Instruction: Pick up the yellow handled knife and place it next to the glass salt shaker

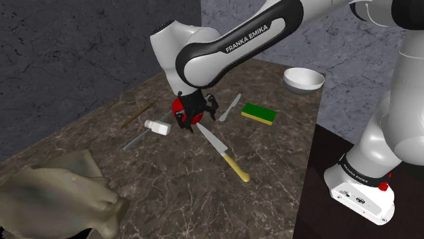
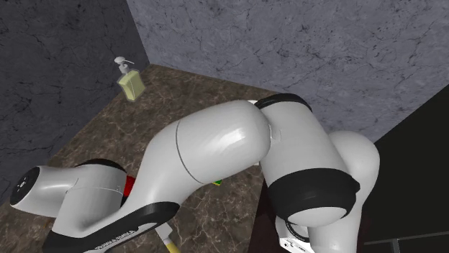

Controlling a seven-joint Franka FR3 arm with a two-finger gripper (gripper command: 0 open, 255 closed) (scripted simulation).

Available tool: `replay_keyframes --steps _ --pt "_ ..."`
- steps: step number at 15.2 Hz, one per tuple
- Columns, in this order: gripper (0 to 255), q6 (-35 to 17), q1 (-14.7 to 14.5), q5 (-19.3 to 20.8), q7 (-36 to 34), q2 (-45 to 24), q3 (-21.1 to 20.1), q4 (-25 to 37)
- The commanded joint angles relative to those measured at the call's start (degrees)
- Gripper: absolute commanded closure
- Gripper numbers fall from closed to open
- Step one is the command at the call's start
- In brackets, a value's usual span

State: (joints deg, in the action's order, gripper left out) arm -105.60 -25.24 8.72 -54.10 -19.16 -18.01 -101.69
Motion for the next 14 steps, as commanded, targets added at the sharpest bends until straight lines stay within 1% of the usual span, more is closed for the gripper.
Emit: replay_keyframes --steps 1,4,12,13,14 --pt "0 -1.25 0.1 0.2 -0.15 -0.4 0.16 -0.93" --pt "0 -3.89 0.22 0.48 -0.35 -0.8 0.32 -3.2" --pt "0 -3.88 0.22 0.48 -0.35 -0.8 0.31 -3.19" --pt "255 -3.88 0.22 0.48 -0.35 -0.8 0.31 -3.19" --pt "255 -3.88 0.22 0.48 -0.35 -0.8 0.31 -3.19"
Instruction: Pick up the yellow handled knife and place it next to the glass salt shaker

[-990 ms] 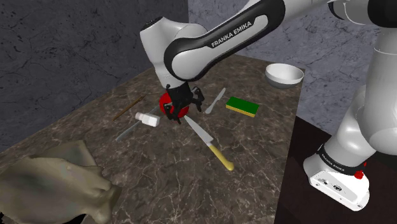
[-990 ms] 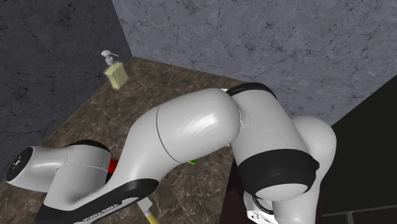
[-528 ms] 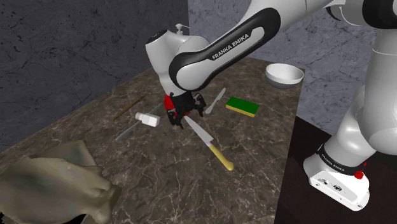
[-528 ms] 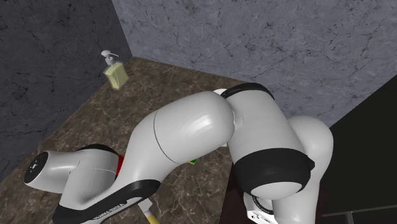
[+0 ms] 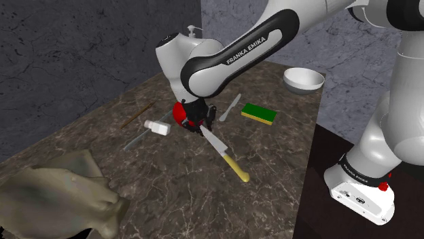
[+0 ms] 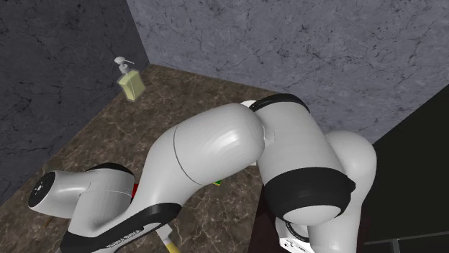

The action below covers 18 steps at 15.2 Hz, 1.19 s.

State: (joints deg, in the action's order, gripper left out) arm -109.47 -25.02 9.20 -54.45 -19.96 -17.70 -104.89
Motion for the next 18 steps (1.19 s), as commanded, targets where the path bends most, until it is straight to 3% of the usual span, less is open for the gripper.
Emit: replay_keyframes --steps 1,8,9,12,15,18 --pt "255 0.0 0.0 0.0 0.0 0.0 0.0 0.0" --pt "255 0.0 0.0 0.0 0.0 0.0 0.0 0.0" --pt "0 0.0 0.0 0.0 0.0 0.0 0.0 0.0" --pt "0 -10.52 1.96 -4.86 4.94 10.7 -2.27 -14.05" --pt "0 -20.05 2.61 -12.15 12.16 21.19 -3.69 -26.91" --pt "0 -22.71 2.23 -12.81 12.88 21.43 -3.57 -29.03"
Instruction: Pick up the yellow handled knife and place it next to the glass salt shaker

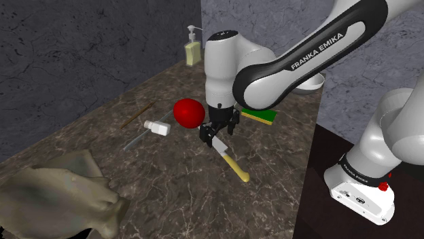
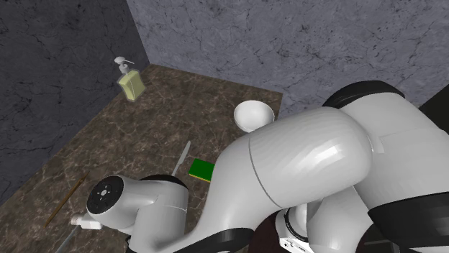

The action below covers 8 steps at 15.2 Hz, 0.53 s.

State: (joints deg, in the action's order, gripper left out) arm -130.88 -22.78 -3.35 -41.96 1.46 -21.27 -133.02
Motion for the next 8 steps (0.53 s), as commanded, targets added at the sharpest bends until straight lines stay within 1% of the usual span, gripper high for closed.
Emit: replay_keyframes --steps 1,5,8 --pt "0 -2.1 -0.02 -0.04 0.23 -0.51 -0.03 -1.19" --pt "0 -5.73 -0.1 1.11 -0.63 -3.09 -0.12 -2.38" --pt "0 -5.73 -0.11 1.11 -0.63 -3.09 -0.11 -2.38"
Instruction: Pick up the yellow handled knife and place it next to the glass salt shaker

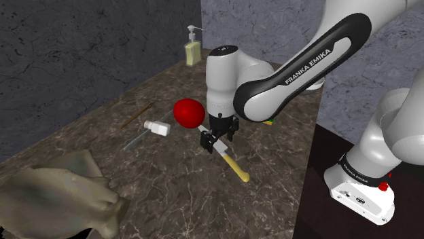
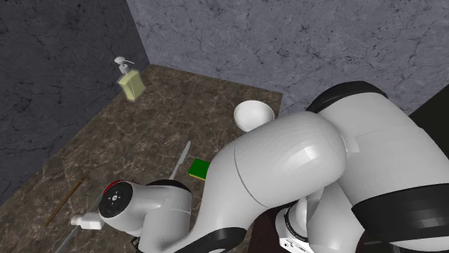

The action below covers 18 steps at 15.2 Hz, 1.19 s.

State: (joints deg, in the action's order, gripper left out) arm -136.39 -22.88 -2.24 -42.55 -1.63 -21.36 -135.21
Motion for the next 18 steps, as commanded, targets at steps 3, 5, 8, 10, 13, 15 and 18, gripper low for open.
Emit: replay_keyframes --steps 3,5,8,10,13,15,18 --pt "0 -0.21 -0.02 0.0 -0.03 0.0 -0.02 -0.19" --pt "0 -0.2 -0.02 0.0 -0.03 0.0 -0.02 -0.18" --pt "255 -0.2 -0.02 -0.01 -0.03 0.0 -0.02 -0.18" --pt "255 -0.12 -0.03 0.07 -0.09 -0.15 -0.02 0.04" --pt "255 -0.16 0.03 0.17 -0.05 -0.36 0.04 0.19" --pt "255 -0.21 -0.03 0.0 -0.03 0.0 -0.01 -0.19" --pt "255 2.16 -0.01 -0.8 0.49 1.74 0.0 0.54"
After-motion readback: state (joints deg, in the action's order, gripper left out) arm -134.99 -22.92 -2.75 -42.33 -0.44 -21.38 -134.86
